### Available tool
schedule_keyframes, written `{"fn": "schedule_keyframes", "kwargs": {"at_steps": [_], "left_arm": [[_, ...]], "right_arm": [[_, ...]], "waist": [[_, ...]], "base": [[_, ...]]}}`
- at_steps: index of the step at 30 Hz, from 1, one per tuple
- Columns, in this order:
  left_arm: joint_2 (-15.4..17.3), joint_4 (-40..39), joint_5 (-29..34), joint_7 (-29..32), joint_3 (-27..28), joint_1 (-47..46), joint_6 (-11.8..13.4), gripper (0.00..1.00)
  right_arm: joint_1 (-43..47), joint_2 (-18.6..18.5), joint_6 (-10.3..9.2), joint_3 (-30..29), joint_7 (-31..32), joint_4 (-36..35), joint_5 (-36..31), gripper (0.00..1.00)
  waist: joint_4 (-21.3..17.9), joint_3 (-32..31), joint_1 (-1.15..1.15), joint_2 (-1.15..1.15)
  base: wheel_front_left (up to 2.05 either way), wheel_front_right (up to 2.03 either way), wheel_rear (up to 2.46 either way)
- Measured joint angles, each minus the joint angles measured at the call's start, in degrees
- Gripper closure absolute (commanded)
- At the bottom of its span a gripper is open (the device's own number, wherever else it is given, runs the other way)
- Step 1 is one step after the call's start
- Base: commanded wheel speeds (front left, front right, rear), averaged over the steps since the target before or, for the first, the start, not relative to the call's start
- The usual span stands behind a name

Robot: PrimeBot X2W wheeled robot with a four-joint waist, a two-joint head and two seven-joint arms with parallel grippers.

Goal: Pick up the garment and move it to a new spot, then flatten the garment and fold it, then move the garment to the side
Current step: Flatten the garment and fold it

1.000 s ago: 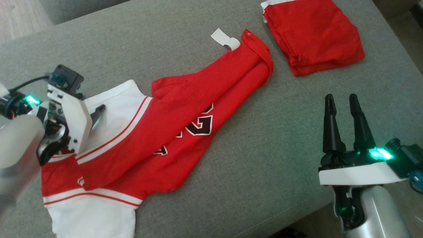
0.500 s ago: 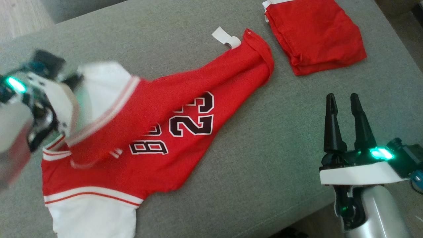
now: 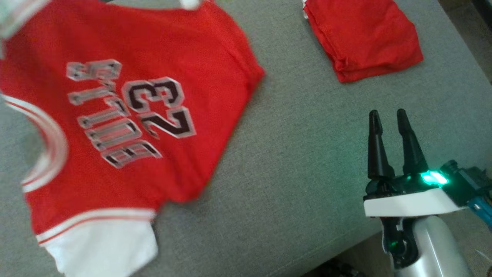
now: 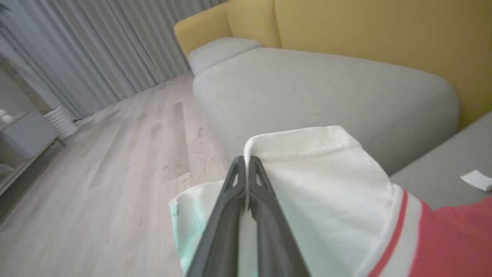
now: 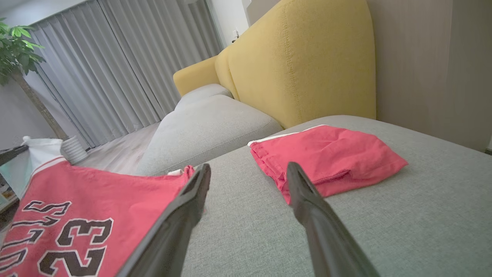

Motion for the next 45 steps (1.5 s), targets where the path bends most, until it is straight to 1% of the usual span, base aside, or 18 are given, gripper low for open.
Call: {"fn": "schedule_keyframes", "kwargs": {"at_steps": [1, 2, 6, 8, 9, 10, 13, 15, 21, 22, 25, 27, 29, 33, 38, 43, 45], "left_arm": [[0.3, 1.0, 0.2, -0.3, 0.4, -1.1, 0.8, 1.00], [1.3, 2.9, 0.9, -1.1, 1.0, -3.2, 2.3, 1.00], [3.8, 6.7, 2.0, -3.6, 2.0, -7.1, 6.1, 1.00], [4.5, 8.3, 2.5, -3.5, 2.0, -8.1, 6.4, 1.00], [4.5, 9.1, 2.5, -2.7, 1.9, -8.1, 6.2, 0.89], [4.5, 9.8, 2.8, -2.3, 1.4, -8.0, 6.1, 0.00], [4.1, 10.7, 3.3, -2.6, 1.0, -7.6, 5.9, 0.00], [3.2, 10.9, 3.3, -3.8, 1.0, -7.3, 5.8, 0.00], [-1.5, 10.6, 1.7, -8.5, 1.4, -5.5, 4.0, 0.00], [-1.5, 10.6, 1.7, -8.5, 1.4, -5.5, 4.0, 0.00], [-3.7, 9.9, 0.6, -10.7, 1.8, -3.4, 3.0, 0.00], [-5.3, 8.5, 0.1, -11.9, 2.2, -2.2, 2.3, 0.00], [-6.9, 6.7, -0.4, -12.6, 2.9, -0.8, 2.3, 0.00], [-9.7, 0.5, -0.8, -13.0, 4.5, 3.7, 2.0, 0.00], [-11.5, -13.4, 0.4, -13.3, 10.2, 13.9, 6.1, 0.00], [-13.0, -25.5, 2.3, -13.3, 14.3, 29.9, 9.7, 0.00], [-13.5, -29.7, 3.3, -13.3, 15.9, 36.7, 11.6, 0.00]], "right_arm": [[-0.1, 0.0, 0.00, 0.3, 0.0, 0.0, 0.0, 0.00], [-0.3, 0.0, 0.00, 0.8, 0.0, 0.0, 0.0, 0.00], [-0.6, 0.0, 0.00, 1.4, 0.0, 0.0, 0.4, 0.00], [-0.6, 0.0, 0.00, 1.6, 0.0, 0.0, 0.4, 0.00], [-0.6, 0.0, 0.00, 1.7, 0.0, 0.0, 0.4, 0.00], [-0.6, 0.0, 0.00, 1.8, 0.0, 0.0, 0.4, 0.00], [-0.6, 0.0, 0.00, 2.1, 0.0, 0.0, 0.4, 0.00], [-0.8, 0.0, 0.00, 2.2, 0.0, 0.0, 0.4, 0.00], [-2.4, 0.0, 0.00, 1.9, 0.0, 0.3, -0.4, 0.00], [-2.4, 0.0, 0.00, 1.9, 0.0, 0.3, -0.4, 0.00], [-2.4, 0.0, 0.00, 1.3, 0.0, 0.3, -1.0, 0.00], [-2.4, 0.0, 0.00, 0.6, 0.0, 0.5, -1.7, 0.00], [-2.3, 0.0, 0.00, 0.1, 0.0, 0.6, -2.4, 0.00], [-2.0, 0.0, 0.00, -2.2, 0.0, 0.7, -3.8, 0.00], [-1.2, 0.0, 0.00, -4.6, 0.0, 1.6, -5.3, 0.00], [1.0, 0.0, 0.00, -5.4, 0.0, 2.6, -6.4, 0.00], [1.9, 0.0, 0.00, -5.5, 0.0, 3.0, -6.7, 0.00]], "waist": [[-0.1, 0.3, 0.00, 0.00], [-0.3, 0.8, 0.00, 0.00], [-0.6, 2.0, 0.00, 0.00], [-0.4, 2.5, 0.00, 0.00], [-0.3, 2.6, 0.00, 0.00], [-0.1, 2.8, 0.00, 0.00], [0.7, 3.3, 0.00, 0.00], [1.5, 3.6, 0.00, 0.00], [3.9, 3.1, 0.01, 0.00], [3.9, 3.1, 0.01, 0.00], [5.3, 1.9, -0.01, 0.00], [6.5, 0.9, 0.00, 0.00], [7.7, -0.2, -0.01, 0.00], [11.0, -2.4, -0.01, 0.00], [16.1, -5.3, -0.01, 0.00], [21.0, -8.3, -0.01, 0.00], [22.6, -9.6, -0.02, 0.00]], "base": [[0.00, 0.00, 0.00], [0.00, 0.00, 0.00], [0.00, 0.00, 0.00], [0.00, 0.00, 0.00], [0.00, 0.00, 0.00], [0.00, 0.00, 0.00], [0.00, 0.00, 0.00], [0.00, 0.00, 0.00], [0.00, 0.00, 0.00], [0.00, 0.00, 0.00], [0.00, 0.00, 0.00], [0.00, 0.00, 0.00], [0.00, 0.00, 0.00], [0.00, 0.00, 0.00], [0.00, 0.00, 0.00], [0.00, 0.00, 0.00], [0.00, 0.00, 0.00]]}}
